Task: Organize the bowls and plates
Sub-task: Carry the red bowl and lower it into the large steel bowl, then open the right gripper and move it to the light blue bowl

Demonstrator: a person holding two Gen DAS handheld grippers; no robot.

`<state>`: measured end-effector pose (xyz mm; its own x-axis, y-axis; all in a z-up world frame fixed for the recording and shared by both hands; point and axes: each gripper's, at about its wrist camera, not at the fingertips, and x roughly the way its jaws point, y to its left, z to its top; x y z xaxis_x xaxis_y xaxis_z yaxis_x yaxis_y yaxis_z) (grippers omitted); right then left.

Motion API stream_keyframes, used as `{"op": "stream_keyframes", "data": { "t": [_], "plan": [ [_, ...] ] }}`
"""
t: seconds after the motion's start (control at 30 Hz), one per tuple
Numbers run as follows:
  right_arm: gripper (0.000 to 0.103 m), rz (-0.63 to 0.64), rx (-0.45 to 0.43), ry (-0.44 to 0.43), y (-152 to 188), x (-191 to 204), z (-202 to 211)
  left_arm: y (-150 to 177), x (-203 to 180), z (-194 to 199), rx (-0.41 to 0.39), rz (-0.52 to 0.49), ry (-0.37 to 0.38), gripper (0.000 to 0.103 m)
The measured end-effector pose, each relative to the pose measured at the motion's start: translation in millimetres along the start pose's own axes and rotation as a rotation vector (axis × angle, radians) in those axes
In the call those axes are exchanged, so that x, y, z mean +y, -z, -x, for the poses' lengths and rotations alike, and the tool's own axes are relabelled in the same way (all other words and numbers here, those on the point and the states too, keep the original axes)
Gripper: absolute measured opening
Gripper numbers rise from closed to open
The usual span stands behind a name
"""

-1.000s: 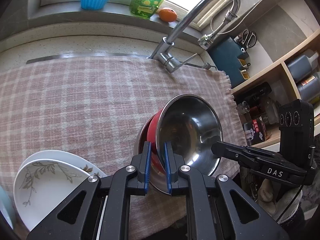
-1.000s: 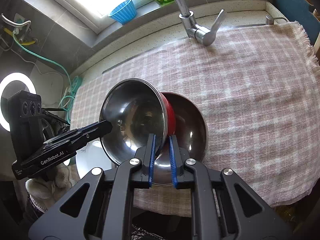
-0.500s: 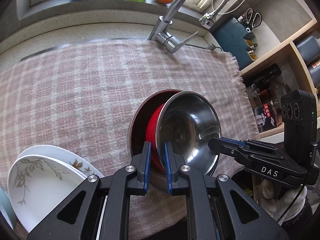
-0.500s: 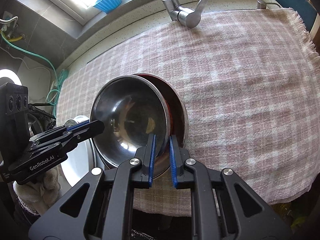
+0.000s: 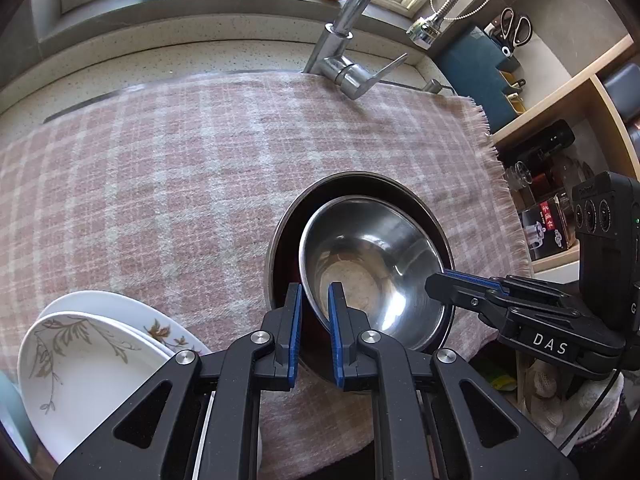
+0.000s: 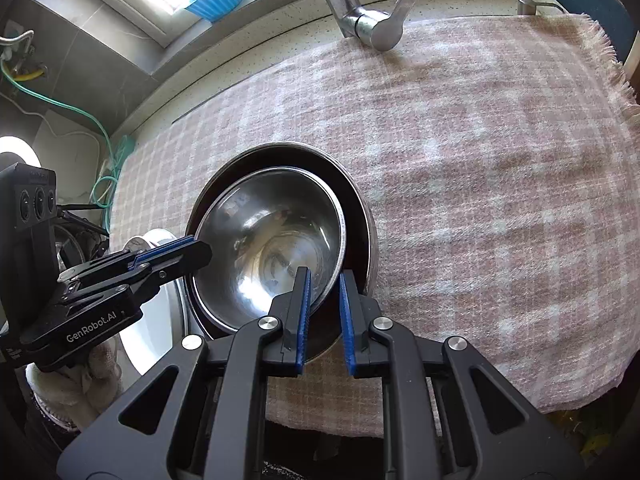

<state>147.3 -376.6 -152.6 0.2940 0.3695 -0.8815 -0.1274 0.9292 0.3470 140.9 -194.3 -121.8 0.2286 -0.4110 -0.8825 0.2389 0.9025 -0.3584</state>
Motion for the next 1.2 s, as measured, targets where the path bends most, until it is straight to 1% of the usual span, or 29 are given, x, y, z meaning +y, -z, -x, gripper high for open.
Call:
{"op": "stream_keyframes", "data": {
  "t": [0.13, 0.37, 0.47, 0.7, 0.73, 0.8, 0.87, 0.93, 1.1, 1.13, 1.17, 1.2],
  "plan": [
    [0.014, 0.045, -0.021, 0.046, 1.8, 5.8, -0.8, 1.7, -3.8, -1.6, -0.012, -0.025, -0.019, 0.011],
    [0.014, 0.084, -0.024, 0.076, 1.8, 11.2, -1.5, 1.2, -2.5, -5.5, -0.003, -0.036, -0.036, 0.011],
    [0.014, 0.093, -0.024, 0.08, 2.2, 11.9, -1.6, 1.9, -3.9, -4.9, -0.003, -0.04, -0.049, 0.011],
    [0.017, 0.093, -0.037, 0.071, 3.3, 11.1, 2.4, 1.3, -3.5, -2.5, -0.011, -0.034, -0.043, 0.012],
    [0.018, 0.092, -0.041, 0.069, 3.9, 11.1, 4.3, 1.2, -3.1, -1.3, -0.013, -0.035, -0.041, 0.012],
    [0.024, 0.089, -0.052, 0.059, 3.2, 11.3, 8.9, 1.0, -2.4, 2.4, -0.022, -0.032, -0.031, 0.012],
    [0.033, 0.088, -0.069, 0.061, 1.9, 12.6, 14.7, 0.2, -2.9, 6.9, -0.034, -0.031, -0.023, 0.012],
    [0.037, 0.095, -0.085, 0.065, 1.2, 15.5, 20.7, -0.4, -4.0, 11.9, -0.046, -0.031, -0.017, 0.012],
    [0.037, 0.093, -0.126, 0.028, 1.0, 24.7, 37.8, -0.4, -3.3, 28.3, -0.079, -0.029, 0.001, 0.012],
    [0.039, 0.092, -0.137, 0.014, 0.4, 27.1, 41.5, 0.1, -1.9, 32.3, -0.088, -0.022, 0.005, 0.013],
    [0.049, 0.089, -0.147, 0.0, -0.2, 29.8, 45.1, 0.8, 0.8, 37.5, -0.098, -0.011, 0.012, 0.016],
    [0.055, 0.088, -0.16, -0.018, -1.2, 32.7, 48.6, 1.2, 4.2, 42.8, -0.11, 0.002, 0.019, 0.024]
  ]
}}
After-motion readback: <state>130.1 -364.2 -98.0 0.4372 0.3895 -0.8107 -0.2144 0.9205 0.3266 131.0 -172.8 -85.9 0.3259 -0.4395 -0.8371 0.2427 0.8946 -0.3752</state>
